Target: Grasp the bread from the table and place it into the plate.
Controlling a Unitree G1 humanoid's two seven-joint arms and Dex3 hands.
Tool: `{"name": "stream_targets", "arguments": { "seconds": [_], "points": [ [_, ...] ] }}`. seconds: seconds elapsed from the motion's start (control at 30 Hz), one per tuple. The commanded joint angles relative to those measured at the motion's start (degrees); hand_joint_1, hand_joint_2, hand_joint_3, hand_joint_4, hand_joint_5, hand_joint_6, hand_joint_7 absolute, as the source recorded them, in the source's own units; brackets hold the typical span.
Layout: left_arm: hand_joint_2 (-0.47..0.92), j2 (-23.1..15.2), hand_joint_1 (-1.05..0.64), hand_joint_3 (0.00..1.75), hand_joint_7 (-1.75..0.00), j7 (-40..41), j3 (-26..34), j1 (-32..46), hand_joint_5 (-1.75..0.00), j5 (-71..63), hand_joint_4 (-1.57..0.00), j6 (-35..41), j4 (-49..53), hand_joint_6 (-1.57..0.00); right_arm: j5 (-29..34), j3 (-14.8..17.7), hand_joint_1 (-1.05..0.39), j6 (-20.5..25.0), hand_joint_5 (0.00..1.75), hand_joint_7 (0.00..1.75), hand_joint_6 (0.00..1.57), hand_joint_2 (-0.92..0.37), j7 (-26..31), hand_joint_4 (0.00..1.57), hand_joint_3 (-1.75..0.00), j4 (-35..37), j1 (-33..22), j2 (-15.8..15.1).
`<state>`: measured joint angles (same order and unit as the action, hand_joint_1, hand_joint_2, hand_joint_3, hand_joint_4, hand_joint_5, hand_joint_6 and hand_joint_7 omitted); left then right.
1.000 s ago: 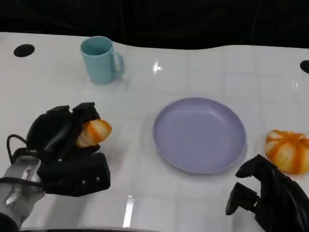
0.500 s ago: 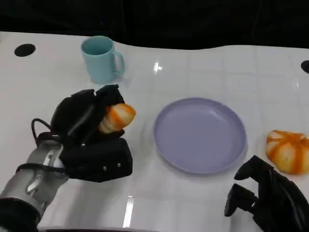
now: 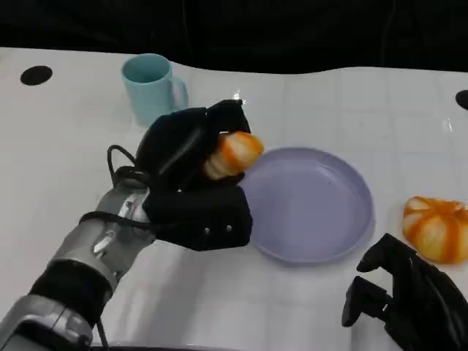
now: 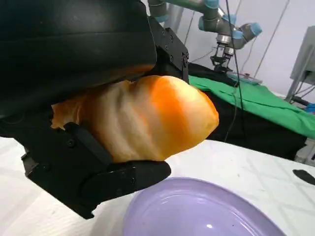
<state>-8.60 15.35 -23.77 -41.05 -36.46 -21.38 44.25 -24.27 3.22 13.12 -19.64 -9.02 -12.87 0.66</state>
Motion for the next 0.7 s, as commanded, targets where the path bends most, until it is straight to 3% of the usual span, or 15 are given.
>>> {"name": "stream_targets", "arguments": {
  "seconds": [0.03, 0.3, 0.7],
  "points": [
    [0.5, 1.5, -0.22, 1.16, -1.75, 2.8, -1.8, -3.3, -1.75, -1.9, -0.92, -1.8, 2.9, -0.67, -0.2, 0.4, -0.58, 0.1, 1.75, 1.75, 0.49, -0.83, 0.1, 0.79, -0.67, -0.5, -0.3, -0.7],
    [0.58, 4.4, -0.26, 1.09, -1.75, 1.4, -4.8, -6.9, -1.75, -3.0, -0.93, -1.7, 7.1, -0.68, 0.2, 0.1, -0.57, -0.6, 1.75, 1.75, 0.49, -0.83, -0.1, 0.8, -0.7, -0.3, -0.3, -0.5],
    [0.55, 7.3, -0.23, 1.04, -1.75, -1.0, -7.4, -10.7, -1.75, -3.3, -0.91, -3.4, 13.4, -0.68, 0.5, -0.4, -0.56, -1.5, 1.75, 1.75, 0.49, -0.82, -0.1, 0.8, -0.71, -0.8, -1.1, -0.3]
  ]
}}
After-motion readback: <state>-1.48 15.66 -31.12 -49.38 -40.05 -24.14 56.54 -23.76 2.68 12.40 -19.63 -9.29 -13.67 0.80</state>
